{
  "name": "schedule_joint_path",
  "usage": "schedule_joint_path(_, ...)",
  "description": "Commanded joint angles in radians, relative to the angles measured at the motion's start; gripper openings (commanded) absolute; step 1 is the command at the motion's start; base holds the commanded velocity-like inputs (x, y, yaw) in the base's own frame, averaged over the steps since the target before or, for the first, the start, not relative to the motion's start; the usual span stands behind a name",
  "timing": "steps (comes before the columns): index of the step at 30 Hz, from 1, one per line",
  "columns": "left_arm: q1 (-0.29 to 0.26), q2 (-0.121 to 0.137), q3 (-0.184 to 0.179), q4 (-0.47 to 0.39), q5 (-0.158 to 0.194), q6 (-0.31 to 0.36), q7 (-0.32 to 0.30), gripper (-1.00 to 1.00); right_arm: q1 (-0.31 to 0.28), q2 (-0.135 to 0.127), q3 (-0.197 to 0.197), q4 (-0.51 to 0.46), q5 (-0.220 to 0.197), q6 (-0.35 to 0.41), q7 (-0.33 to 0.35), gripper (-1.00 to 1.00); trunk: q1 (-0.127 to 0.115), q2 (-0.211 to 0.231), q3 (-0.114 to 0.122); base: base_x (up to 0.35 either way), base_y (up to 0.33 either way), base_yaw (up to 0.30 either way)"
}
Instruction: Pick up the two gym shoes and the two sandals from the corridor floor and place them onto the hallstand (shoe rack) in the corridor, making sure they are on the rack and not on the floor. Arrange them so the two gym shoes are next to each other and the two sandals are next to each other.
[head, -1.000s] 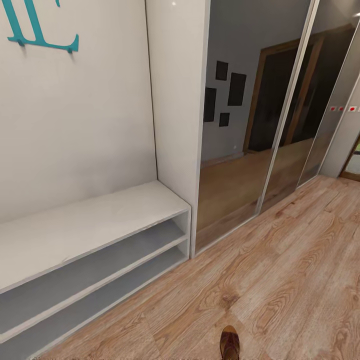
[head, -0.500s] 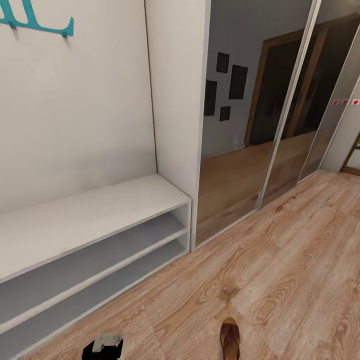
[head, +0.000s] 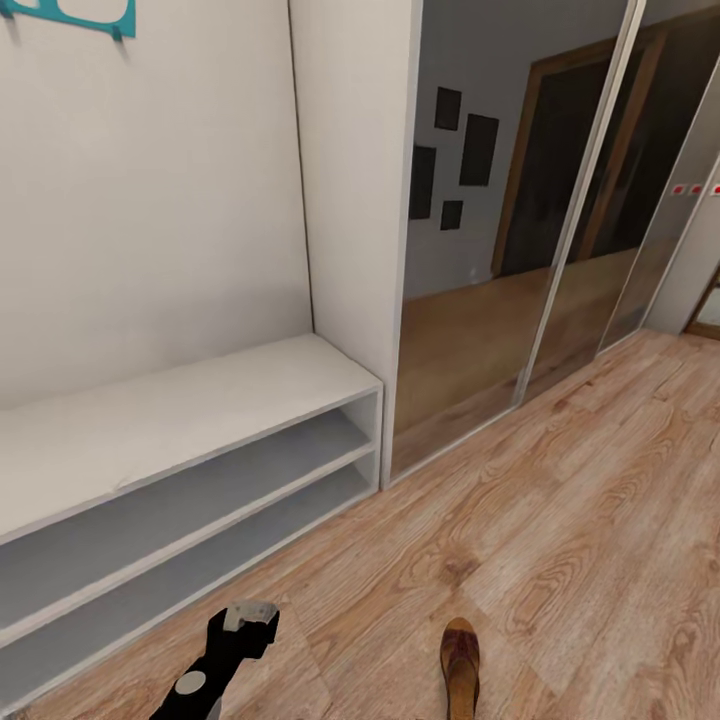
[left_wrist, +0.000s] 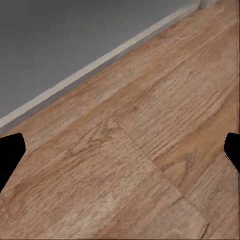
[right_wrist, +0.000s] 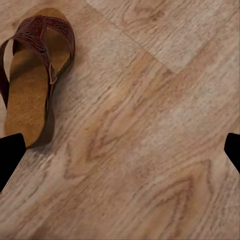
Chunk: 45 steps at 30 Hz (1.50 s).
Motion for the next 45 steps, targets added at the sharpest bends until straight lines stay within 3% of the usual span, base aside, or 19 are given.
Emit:
schedule_joint_path(1,-0.003,0.000,-0.008,-0.007,-0.001,0.001,-0.001,1.00,-0.001,0.000,0.000,0.001,-0.004,-0.003,0.000,1.00,0.004,-0.008,-0.006,0.000,0.000,0.000)
schedule_joint_path(8,-0.013,0.004,-0.033,-0.040,0.001,0.019,-0.004,1.00,-0.001,0.000,0.000,-0.001,-0.004,-0.003,0.000,1.00,0.031,-0.057,-0.039,0.000,0.000,0.000)
schedule_joint_path(18,-0.012,0.005,-0.035,-0.042,-0.002,0.019,-0.008,1.00,-0.001,-0.003,-0.001,0.000,-0.002,-0.004,0.000,1.00,0.069,-0.127,-0.086,0.000,0.000,0.000)
schedule_joint_path(39,-0.012,0.012,-0.035,-0.044,0.001,0.018,-0.008,1.00,-0.001,-0.003,0.001,-0.004,-0.001,-0.004,-0.002,1.00,0.078,-0.131,-0.200,0.000,0.000,0.000)
schedule_joint_path(45,-0.012,0.008,-0.035,-0.044,-0.001,0.018,-0.008,1.00,-0.012,-0.005,0.001,-0.036,-0.001,-0.002,-0.004,1.00,0.081,-0.133,-0.224,0.000,0.000,0.000)
